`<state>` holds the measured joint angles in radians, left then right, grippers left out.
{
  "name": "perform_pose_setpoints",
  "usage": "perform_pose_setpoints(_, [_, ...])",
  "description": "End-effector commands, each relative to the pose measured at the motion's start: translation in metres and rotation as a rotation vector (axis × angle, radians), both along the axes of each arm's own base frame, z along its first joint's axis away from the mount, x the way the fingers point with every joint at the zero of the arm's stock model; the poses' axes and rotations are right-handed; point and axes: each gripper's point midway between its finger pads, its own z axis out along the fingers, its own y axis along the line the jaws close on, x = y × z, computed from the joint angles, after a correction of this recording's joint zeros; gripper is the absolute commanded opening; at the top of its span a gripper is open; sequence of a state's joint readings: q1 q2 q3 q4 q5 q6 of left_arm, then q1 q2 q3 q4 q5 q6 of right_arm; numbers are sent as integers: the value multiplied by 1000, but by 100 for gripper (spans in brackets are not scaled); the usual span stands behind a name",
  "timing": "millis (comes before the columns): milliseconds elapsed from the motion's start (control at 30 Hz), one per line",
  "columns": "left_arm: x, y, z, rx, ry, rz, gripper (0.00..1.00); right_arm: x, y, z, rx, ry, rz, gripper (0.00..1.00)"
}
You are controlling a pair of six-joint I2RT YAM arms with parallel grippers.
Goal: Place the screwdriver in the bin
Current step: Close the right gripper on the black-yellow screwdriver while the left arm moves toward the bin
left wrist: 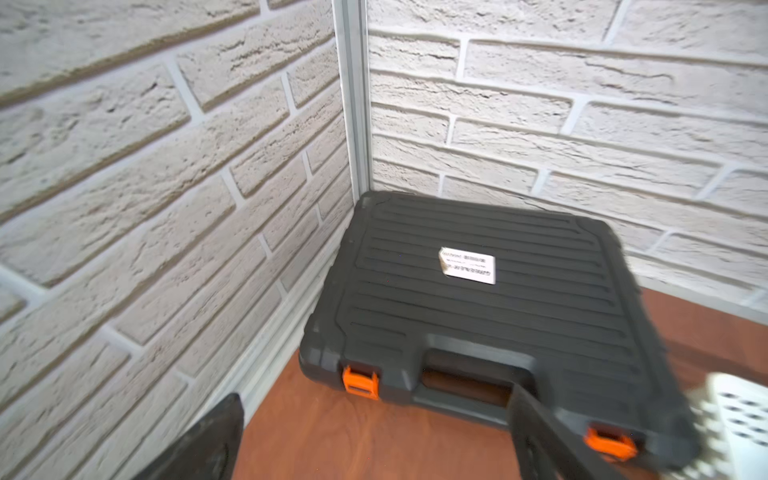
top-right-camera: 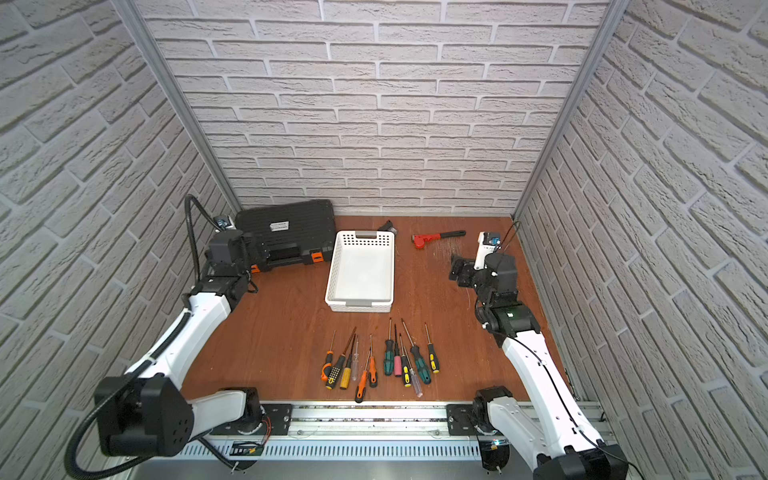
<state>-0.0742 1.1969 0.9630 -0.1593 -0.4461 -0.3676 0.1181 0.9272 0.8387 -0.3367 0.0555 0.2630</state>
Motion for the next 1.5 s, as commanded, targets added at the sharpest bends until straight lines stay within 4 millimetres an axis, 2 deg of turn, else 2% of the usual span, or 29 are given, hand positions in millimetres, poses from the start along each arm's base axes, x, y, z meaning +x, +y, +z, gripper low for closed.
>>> perform_pose_setpoints(0, [-51, -22, -57, -78, 269, 0, 98, -52, 27, -53, 44, 307, 86, 89])
perform_pose_setpoints(167, [-70, -67, -71, -158, 261, -104, 98, -105, 52, -88, 20, 515, 150, 86])
perform_pose_setpoints(267, [-76, -87, -78, -181, 266, -150, 98, -126, 70, -108, 46, 600, 176, 82])
perform_pose_setpoints(367, [-75, -101, -81, -192, 270, -183, 98, -140, 81, -125, 47, 672, 182, 79])
perform_pose_setpoints(533, [-70, -112, -81, -197, 283, -220, 98, -147, 88, -150, -5, 760, 174, 71])
perform_pose_setpoints(633, [-72, -114, -82, -213, 282, -225, 98, -146, 90, -160, 0, 776, 168, 64])
perform_pose_setpoints(867, [-88, -105, -86, -240, 263, -196, 98, -149, 92, -198, -23, 872, 147, 59])
perform_pose_setpoints(1067, [-96, -93, -79, -195, 249, -174, 98, -150, 91, -216, -53, 920, 146, 53])
perform_pose_setpoints(1133, [-97, -92, -78, -196, 243, -171, 98, -152, 90, -221, -56, 928, 145, 51])
perform_pose_setpoints(1267, [-100, -90, -79, -197, 250, -165, 98, -155, 87, -225, -48, 940, 128, 37])
perform_pose_setpoints(1467, [-99, -89, -77, -194, 237, -159, 98, -163, 80, -231, -36, 956, 102, 37])
